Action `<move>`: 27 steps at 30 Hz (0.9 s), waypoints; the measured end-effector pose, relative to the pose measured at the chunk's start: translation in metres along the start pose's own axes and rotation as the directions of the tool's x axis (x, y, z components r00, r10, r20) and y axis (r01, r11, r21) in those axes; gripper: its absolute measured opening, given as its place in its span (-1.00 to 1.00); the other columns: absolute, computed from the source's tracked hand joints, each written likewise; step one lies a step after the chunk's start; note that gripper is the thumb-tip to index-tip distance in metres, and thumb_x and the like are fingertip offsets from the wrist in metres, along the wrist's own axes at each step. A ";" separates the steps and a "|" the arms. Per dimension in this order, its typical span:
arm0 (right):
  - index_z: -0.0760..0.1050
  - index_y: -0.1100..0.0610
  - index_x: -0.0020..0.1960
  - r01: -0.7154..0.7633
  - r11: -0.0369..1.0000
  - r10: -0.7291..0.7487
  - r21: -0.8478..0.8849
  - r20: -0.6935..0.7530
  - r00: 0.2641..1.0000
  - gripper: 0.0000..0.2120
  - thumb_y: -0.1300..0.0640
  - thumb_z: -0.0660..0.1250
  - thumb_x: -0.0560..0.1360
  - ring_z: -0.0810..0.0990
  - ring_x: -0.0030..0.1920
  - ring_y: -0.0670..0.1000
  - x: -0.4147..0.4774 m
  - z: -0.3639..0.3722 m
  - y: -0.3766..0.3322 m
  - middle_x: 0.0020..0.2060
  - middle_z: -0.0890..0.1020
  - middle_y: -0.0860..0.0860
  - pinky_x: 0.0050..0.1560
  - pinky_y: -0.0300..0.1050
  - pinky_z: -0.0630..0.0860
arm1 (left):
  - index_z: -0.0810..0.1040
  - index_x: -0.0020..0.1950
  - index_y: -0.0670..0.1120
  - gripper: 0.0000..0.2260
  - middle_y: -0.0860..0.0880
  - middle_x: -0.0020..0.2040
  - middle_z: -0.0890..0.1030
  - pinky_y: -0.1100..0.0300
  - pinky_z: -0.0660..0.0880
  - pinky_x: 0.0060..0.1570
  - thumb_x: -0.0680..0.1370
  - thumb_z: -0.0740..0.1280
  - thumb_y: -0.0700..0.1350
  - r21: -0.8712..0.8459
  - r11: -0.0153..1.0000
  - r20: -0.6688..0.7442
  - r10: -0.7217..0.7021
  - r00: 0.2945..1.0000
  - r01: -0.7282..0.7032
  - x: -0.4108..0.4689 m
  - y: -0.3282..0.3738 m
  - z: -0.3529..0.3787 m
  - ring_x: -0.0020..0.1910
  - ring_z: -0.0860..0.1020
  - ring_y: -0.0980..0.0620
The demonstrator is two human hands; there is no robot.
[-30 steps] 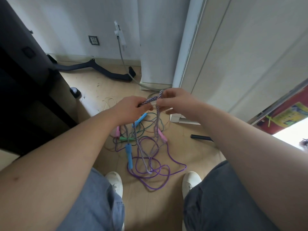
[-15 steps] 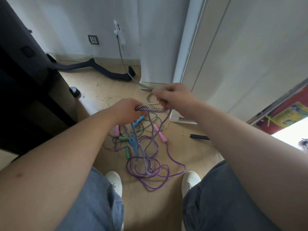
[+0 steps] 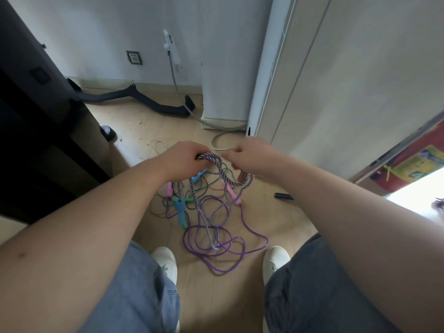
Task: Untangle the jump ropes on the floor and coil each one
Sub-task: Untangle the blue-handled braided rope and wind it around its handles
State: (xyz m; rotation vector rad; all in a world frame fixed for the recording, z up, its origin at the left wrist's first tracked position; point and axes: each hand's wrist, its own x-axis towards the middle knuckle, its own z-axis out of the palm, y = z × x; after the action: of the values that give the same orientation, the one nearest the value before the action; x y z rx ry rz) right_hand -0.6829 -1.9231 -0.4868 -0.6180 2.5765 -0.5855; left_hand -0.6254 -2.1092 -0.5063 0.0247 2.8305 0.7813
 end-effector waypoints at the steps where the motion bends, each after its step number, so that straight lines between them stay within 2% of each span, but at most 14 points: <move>1: 0.51 0.13 -0.22 0.028 1.000 -0.028 -0.012 -0.021 0.999 -0.69 -0.07 0.29 0.58 0.54 -0.27 0.01 0.000 0.001 0.000 -0.33 0.58 -0.02 -0.32 -0.17 0.39 | 0.52 -0.25 0.14 -0.76 0.08 -0.32 0.56 0.18 0.34 -0.32 0.62 0.29 -0.02 -0.017 1.000 -0.011 0.004 1.000 -0.004 0.000 0.002 0.000 -0.32 0.50 0.14; 3: 0.46 0.11 -0.09 0.089 0.994 -0.088 0.059 -0.010 0.996 -0.78 -0.03 0.38 0.53 0.55 -0.23 0.03 -0.002 0.004 -0.002 -0.25 0.56 0.00 -0.30 -0.15 0.42 | 0.52 -0.25 0.16 -0.75 0.10 -0.33 0.55 0.20 0.30 -0.34 0.62 0.28 -0.07 -0.045 0.999 -0.029 -0.001 1.000 -0.001 0.000 0.005 -0.001 -0.33 0.47 0.17; 5: 0.48 0.08 0.06 0.064 0.969 -0.089 0.240 0.097 0.991 -0.68 -0.12 0.44 0.49 0.69 -0.27 0.02 -0.004 0.005 -0.006 -0.17 0.67 -0.03 -0.20 -0.13 0.57 | 0.60 -0.18 0.11 -0.80 0.08 -0.28 0.59 0.19 0.32 -0.33 0.61 0.28 -0.08 -0.048 0.999 -0.044 -0.016 0.999 0.014 0.002 0.004 -0.002 -0.29 0.52 0.14; 6: 0.52 0.07 0.08 0.053 0.965 -0.093 0.257 0.149 0.984 -0.64 -0.17 0.45 0.48 0.71 -0.30 -0.02 -0.004 0.007 -0.007 -0.19 0.70 -0.05 -0.16 -0.13 0.60 | 0.61 -0.17 0.08 -0.81 0.08 -0.28 0.60 0.19 0.33 -0.33 0.61 0.28 -0.06 -0.048 0.999 -0.055 -0.022 0.998 0.019 0.003 0.003 -0.002 -0.28 0.53 0.12; 9: 0.63 0.06 -0.01 0.105 0.980 -0.133 0.166 0.163 0.978 -0.66 -0.22 0.37 0.52 0.69 -0.28 -0.14 0.002 0.013 -0.005 -0.25 0.72 -0.10 -0.17 -0.22 0.53 | 0.61 -0.19 0.04 -0.80 0.05 -0.30 0.59 0.17 0.31 -0.34 0.61 0.28 -0.04 -0.067 0.997 -0.070 -0.030 0.997 0.025 0.004 0.004 0.000 -0.32 0.51 0.11; 12: 0.63 0.12 0.05 0.006 0.936 -0.075 0.353 0.182 0.981 -0.64 -0.14 0.22 0.62 0.71 -0.17 -0.05 0.004 0.013 -0.007 -0.16 0.74 -0.03 -0.03 -0.07 0.59 | 0.63 -0.08 -0.05 -0.84 -0.01 -0.25 0.60 0.15 0.32 -0.32 0.58 0.26 -0.10 -0.070 0.997 -0.078 -0.032 0.996 0.026 0.004 0.005 -0.001 -0.26 0.51 0.06; 14: 0.62 0.14 0.05 -0.047 0.908 -0.033 0.417 0.182 0.983 -0.56 -0.19 0.15 0.64 0.71 -0.17 -0.04 0.002 0.012 -0.009 -0.18 0.74 0.01 0.02 -0.03 0.61 | 0.63 -0.07 -0.10 -0.85 -0.06 -0.23 0.61 0.14 0.35 -0.31 0.57 0.26 -0.13 -0.084 0.996 -0.091 -0.032 0.995 0.025 0.003 0.007 -0.002 -0.26 0.50 0.02; 17: 0.56 0.10 0.05 0.053 0.964 -0.038 0.262 -0.060 0.997 -0.61 -0.22 0.20 0.62 0.68 -0.11 0.00 0.006 0.013 -0.007 -0.14 0.69 0.01 -0.03 -0.04 0.61 | 0.58 -0.16 0.06 -0.84 0.04 -0.29 0.58 0.19 0.31 -0.35 0.59 0.29 -0.10 -0.083 0.996 -0.077 -0.020 0.997 0.014 0.002 0.010 -0.002 -0.33 0.47 0.15; 18: 0.54 0.06 0.10 0.079 0.958 -0.046 0.274 -0.124 0.991 -0.66 -0.20 0.25 0.60 0.64 -0.07 -0.01 0.007 0.013 -0.007 -0.08 0.66 -0.03 -0.04 -0.06 0.59 | 0.55 -0.18 0.10 -0.82 0.08 -0.31 0.56 0.20 0.30 -0.35 0.60 0.30 -0.08 -0.077 0.997 -0.067 -0.011 0.998 0.006 0.002 0.012 -0.002 -0.35 0.46 0.19; 19: 0.52 0.02 0.18 0.091 0.942 -0.052 0.322 -0.128 0.990 -0.67 -0.19 0.29 0.58 0.61 -0.02 -0.04 0.007 0.013 -0.007 0.00 0.64 -0.07 -0.01 -0.08 0.57 | 0.54 -0.20 0.12 -0.82 0.10 -0.32 0.55 0.21 0.30 -0.35 0.61 0.31 -0.05 -0.076 0.997 -0.063 -0.004 0.998 -0.001 0.002 0.013 -0.001 -0.36 0.45 0.21; 21: 0.51 -0.01 0.30 0.086 0.928 -0.080 0.363 -0.030 0.996 -0.65 -0.16 0.27 0.60 0.59 0.06 -0.04 0.007 0.013 -0.007 0.09 0.61 -0.09 0.09 -0.05 0.55 | 0.50 -0.26 0.15 -0.77 0.11 -0.34 0.53 0.21 0.30 -0.35 0.61 0.32 -0.01 -0.077 0.997 -0.075 0.011 0.997 -0.016 0.002 0.015 -0.002 -0.37 0.44 0.22; 22: 0.54 0.02 0.26 0.084 0.946 -0.096 0.313 0.022 0.995 -0.67 -0.14 0.23 0.62 0.59 0.04 -0.02 0.007 0.013 -0.007 0.04 0.63 -0.07 0.09 -0.03 0.55 | 0.49 -0.28 0.15 -0.74 0.10 -0.35 0.52 0.21 0.29 -0.36 0.61 0.32 -0.01 -0.067 0.997 -0.073 0.019 0.997 -0.024 0.002 0.015 -0.002 -0.38 0.43 0.21; 24: 0.59 0.07 0.10 0.088 0.982 -0.096 0.167 0.041 0.995 -0.68 -0.14 0.21 0.63 0.60 -0.10 0.01 0.006 0.011 -0.007 -0.15 0.63 -0.03 -0.06 -0.05 0.54 | 0.52 -0.26 0.12 -0.77 0.09 -0.36 0.52 0.22 0.29 -0.37 0.61 0.32 0.04 -0.017 1.000 -0.037 0.021 0.999 -0.022 0.002 0.012 -0.001 -0.39 0.42 0.22; 27: 0.57 0.06 -0.11 0.088 0.995 -0.083 0.047 -0.098 0.992 -0.70 -0.16 0.29 0.59 0.50 -0.30 -0.07 0.010 0.004 -0.004 -0.34 0.54 -0.06 -0.34 -0.16 0.37 | 0.58 -0.16 0.04 -0.78 0.05 -0.33 0.55 0.19 0.31 -0.36 0.61 0.30 0.10 0.041 0.999 0.002 -0.027 1.000 0.027 0.003 0.001 0.001 -0.36 0.47 0.13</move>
State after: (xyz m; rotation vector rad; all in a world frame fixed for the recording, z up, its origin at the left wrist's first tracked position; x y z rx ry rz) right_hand -0.6875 -1.9325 -0.4914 -0.7021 2.6246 -0.7237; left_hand -0.6286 -2.1072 -0.5071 -0.0066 2.8381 0.7168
